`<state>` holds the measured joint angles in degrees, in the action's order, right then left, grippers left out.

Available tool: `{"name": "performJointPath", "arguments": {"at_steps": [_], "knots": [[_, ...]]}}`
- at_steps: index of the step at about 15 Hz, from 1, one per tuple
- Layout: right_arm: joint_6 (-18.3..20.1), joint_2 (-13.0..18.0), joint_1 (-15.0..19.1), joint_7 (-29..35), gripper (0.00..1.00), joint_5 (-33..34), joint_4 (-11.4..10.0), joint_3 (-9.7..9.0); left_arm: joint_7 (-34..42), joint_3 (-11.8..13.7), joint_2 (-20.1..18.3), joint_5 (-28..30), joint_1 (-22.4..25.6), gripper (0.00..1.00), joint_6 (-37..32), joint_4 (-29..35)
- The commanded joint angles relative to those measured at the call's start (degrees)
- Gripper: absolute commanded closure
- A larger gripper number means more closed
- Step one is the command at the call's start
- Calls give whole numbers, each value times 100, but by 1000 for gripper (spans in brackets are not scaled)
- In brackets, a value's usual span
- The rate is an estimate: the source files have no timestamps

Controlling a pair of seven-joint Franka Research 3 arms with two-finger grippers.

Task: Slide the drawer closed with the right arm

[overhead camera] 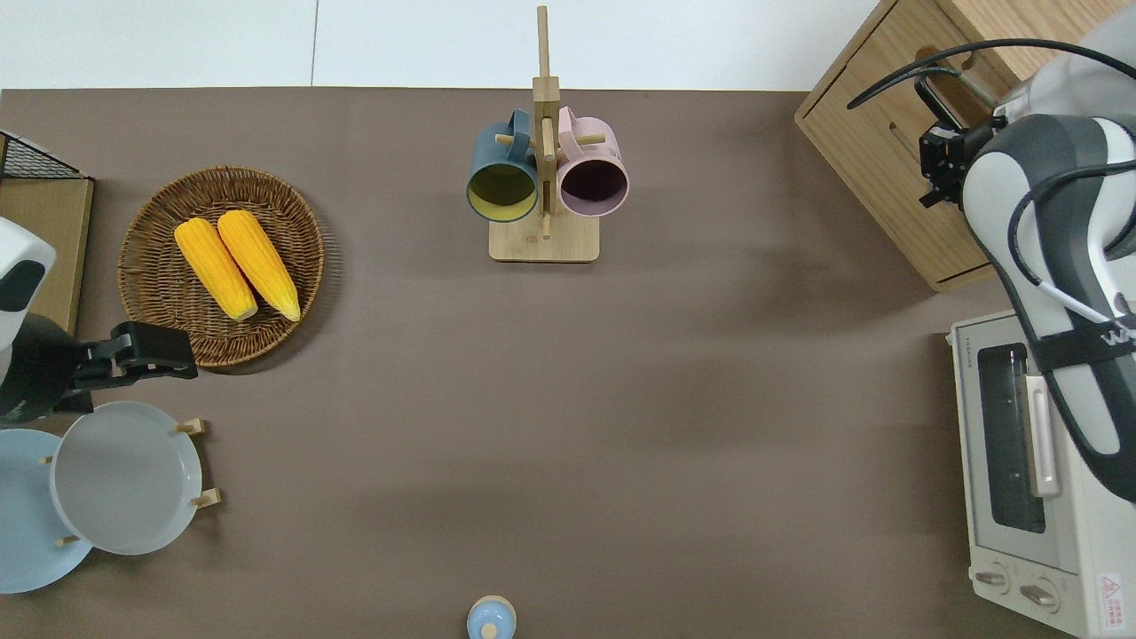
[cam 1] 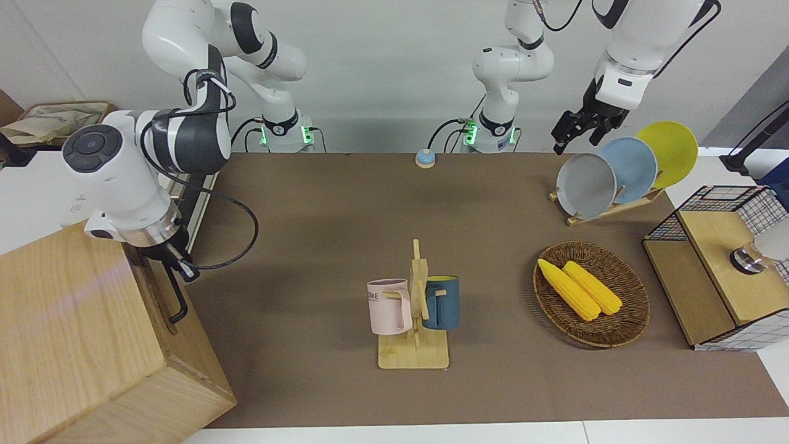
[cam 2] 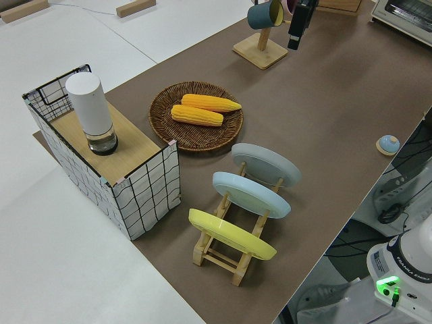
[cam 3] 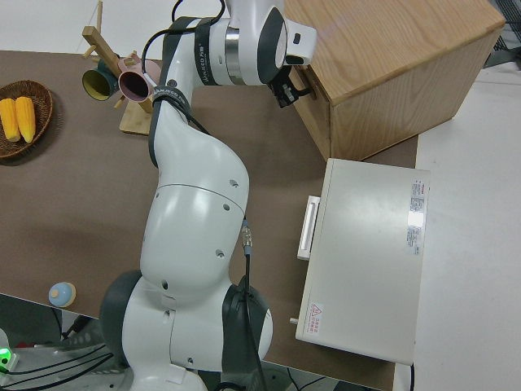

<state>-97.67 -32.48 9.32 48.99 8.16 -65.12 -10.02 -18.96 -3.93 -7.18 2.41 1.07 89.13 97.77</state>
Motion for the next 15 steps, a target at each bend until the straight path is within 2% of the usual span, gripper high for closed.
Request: {"name": "performJointPath", "arguments": {"at_steps": [1,5,7,10,13,15], "knots": [[73,-83,-34,-109,1000,107,158,-88,42,24,-47,5,-1,7,-97,-21],[169,145,-482,-161,1000,81,88,-71,42,24,-47,5,-1,7,-89,-21],[362,251,-720,-188,1000,98,87,-62,42,24,-47,5,-1,7,-97,-21],[626,531,-940,-853,1000,20,70,-62,42,24,-47,5,-1,7,-97,-21],[819,926,-1177,-1066,1000,-7,-132,-62,42,24,-47,5,-1,7,-97,-21],[977,1269,-1274,-1320,1000,-7,-386,-62,42,24,-47,5,-1,7,-89,-21]]}}
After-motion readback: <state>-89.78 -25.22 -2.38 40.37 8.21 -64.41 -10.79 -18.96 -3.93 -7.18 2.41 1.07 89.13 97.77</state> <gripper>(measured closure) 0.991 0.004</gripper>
